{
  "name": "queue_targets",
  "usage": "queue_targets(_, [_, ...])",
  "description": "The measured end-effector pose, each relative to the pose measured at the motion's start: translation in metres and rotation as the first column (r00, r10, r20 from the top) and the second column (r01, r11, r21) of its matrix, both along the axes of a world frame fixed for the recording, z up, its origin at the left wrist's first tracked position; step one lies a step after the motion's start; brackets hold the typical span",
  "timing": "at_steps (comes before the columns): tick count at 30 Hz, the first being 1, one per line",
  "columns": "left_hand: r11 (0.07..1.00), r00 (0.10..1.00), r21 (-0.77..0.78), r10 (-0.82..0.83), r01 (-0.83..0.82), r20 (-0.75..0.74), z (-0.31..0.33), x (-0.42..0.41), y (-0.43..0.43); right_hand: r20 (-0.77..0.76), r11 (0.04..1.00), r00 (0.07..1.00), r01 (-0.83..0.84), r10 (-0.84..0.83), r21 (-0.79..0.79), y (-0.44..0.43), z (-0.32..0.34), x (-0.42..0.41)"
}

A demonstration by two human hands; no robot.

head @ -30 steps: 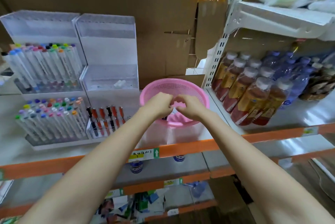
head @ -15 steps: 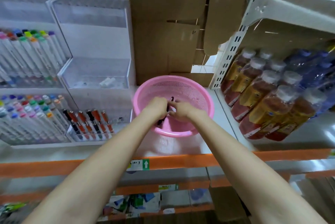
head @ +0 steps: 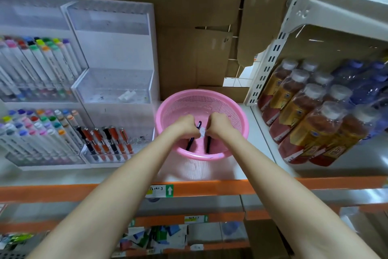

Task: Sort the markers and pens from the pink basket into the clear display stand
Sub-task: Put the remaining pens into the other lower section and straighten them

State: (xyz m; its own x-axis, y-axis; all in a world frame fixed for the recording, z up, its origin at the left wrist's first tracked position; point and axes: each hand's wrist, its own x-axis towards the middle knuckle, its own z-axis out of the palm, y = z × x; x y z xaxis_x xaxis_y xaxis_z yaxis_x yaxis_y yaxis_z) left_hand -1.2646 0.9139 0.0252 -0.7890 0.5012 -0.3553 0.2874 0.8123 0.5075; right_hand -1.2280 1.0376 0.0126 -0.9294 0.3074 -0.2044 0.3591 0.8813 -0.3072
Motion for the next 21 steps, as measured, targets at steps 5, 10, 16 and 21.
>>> queue_targets(5, [0.952,0.989,0.273,0.124,-0.141,0.077,0.007,0.004,-0.006,-0.07,0.96,0.991,0.087,-0.11,-0.265,0.003,0.008,0.004])
queue_targets(10, [0.846,0.986,0.523,0.157,-0.103,-0.06,0.017,0.006,-0.011,-0.292,0.932,0.954,-0.049,-0.062,-0.358,-0.007,0.022,0.01])
queue_targets(16, [0.766,0.958,0.64,0.224,-0.061,-0.176,0.04,0.017,-0.03,-0.458,0.882,0.885,-0.143,-0.089,-0.449,-0.027,0.042,0.024])
queue_targets(21, [0.726,0.907,0.685,0.248,0.058,-0.341,0.061,0.023,-0.056,-0.564,0.859,0.811,-0.169,-0.158,-0.483,-0.047,0.063,0.033])
